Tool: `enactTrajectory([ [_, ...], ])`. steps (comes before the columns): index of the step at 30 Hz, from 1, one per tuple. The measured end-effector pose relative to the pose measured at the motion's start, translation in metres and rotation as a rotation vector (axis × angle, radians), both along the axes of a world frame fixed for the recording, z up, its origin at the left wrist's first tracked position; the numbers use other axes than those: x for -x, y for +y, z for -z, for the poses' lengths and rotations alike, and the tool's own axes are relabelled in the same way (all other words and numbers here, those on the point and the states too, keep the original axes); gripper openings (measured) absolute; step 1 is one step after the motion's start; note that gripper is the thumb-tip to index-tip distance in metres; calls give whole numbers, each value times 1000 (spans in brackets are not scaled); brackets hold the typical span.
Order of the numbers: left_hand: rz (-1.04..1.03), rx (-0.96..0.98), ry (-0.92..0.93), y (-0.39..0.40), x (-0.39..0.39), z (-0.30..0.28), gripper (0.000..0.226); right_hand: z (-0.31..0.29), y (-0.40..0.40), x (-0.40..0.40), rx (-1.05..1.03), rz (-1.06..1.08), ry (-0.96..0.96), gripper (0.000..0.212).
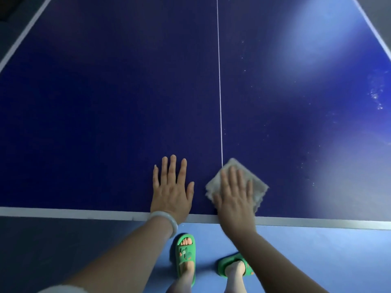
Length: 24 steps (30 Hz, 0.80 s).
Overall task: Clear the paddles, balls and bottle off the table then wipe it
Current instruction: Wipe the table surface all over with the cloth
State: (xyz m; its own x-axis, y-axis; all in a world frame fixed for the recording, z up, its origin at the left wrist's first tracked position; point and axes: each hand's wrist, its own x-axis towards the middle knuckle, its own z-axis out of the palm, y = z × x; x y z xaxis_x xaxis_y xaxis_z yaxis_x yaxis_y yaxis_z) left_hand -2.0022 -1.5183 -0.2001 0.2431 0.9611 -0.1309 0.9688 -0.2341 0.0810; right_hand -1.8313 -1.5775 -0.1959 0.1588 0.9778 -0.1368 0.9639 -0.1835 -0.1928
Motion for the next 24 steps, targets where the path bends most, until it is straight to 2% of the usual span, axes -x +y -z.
enactTrajectory([
  [2,5,2,-2,1,0,0,67,1,-26,-5,-42,-189,21,59],
  [4,7,5,1,1,0,0,67,-2,-41,-35,-34,-232,-1,58],
  [7,5,11,4,2,-1,-1,67,-8,-25,-71,18,35,-55,62],
  [9,2,11,8,2,-1,-1,67,-8,2,-64,90,244,-38,59],
  [10,0,12,9,2,-1,-1,67,-9,13,-52,109,266,-21,61],
  [13,-6,16,1,1,-1,-2,67,-12,12,-11,25,11,120,78],
  [16,0,12,-11,0,-1,-2,67,-10,-21,0,-24,-170,155,68],
  [18,4,12,-16,1,0,-1,66,-8,-22,-9,-2,-213,131,62],
  [21,1,13,-16,1,0,-1,66,-3,25,-38,22,-259,18,62],
  [24,-4,18,-4,1,-1,-3,66,-7,83,-72,112,-113,28,63],
])
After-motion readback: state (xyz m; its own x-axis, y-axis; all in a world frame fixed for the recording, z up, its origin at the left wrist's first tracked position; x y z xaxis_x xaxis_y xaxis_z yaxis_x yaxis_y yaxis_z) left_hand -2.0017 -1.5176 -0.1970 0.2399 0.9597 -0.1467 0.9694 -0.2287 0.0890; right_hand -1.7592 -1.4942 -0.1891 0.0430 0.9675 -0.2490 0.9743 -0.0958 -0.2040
